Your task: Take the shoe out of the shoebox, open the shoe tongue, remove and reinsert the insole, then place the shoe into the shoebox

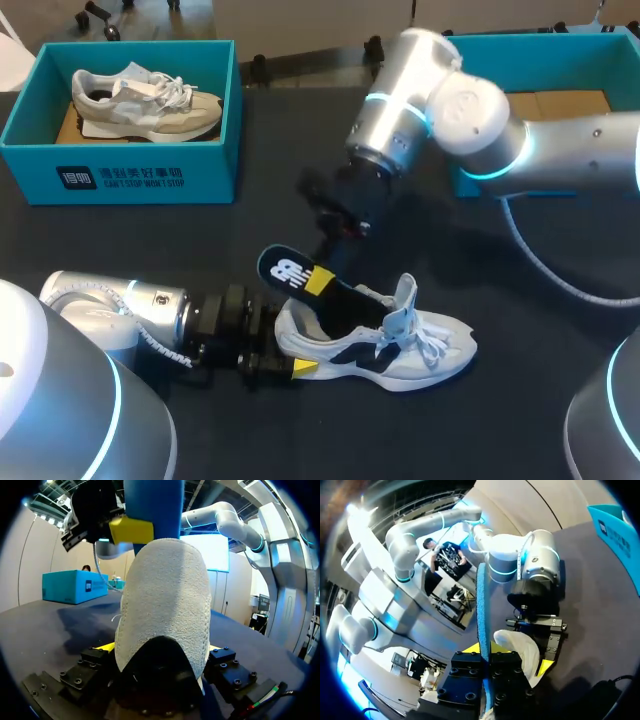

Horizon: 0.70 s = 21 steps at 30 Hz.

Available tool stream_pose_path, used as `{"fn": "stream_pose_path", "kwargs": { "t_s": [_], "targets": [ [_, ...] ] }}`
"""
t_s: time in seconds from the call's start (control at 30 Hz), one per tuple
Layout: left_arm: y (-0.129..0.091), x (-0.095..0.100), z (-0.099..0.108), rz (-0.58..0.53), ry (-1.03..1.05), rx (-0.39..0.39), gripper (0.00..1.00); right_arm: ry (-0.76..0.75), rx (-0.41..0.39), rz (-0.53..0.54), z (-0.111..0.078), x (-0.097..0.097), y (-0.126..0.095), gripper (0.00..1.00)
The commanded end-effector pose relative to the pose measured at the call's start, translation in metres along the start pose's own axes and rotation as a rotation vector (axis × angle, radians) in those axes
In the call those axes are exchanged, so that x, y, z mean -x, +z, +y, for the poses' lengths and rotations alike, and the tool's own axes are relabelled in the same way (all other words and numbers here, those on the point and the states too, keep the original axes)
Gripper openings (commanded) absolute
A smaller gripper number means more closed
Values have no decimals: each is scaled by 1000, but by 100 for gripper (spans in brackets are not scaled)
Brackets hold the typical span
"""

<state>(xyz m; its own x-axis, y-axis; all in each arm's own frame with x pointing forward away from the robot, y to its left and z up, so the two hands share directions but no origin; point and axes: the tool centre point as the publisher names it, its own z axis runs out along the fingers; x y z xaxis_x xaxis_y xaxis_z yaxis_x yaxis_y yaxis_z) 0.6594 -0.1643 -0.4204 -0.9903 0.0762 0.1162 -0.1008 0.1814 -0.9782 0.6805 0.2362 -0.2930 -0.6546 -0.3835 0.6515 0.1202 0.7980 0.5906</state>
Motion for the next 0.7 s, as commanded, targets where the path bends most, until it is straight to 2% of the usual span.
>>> {"fn": "stream_pose_path", "kwargs": {
  "t_s": [0.03,0.43,0.53,0.7],
  "targets": [
    [1,1,2,-1,0,2,0,1,-27,-5,6,-3,-5,0],
    [1,1,2,-1,0,2,0,1,-27,-5,6,-3,-5,0],
    [1,1,2,-1,0,2,0,-83,24,-18,33,11,-7,0],
    [1,1,2,-1,0,2,0,-124,24,-61,77,-7,-26,0]
  ]
}}
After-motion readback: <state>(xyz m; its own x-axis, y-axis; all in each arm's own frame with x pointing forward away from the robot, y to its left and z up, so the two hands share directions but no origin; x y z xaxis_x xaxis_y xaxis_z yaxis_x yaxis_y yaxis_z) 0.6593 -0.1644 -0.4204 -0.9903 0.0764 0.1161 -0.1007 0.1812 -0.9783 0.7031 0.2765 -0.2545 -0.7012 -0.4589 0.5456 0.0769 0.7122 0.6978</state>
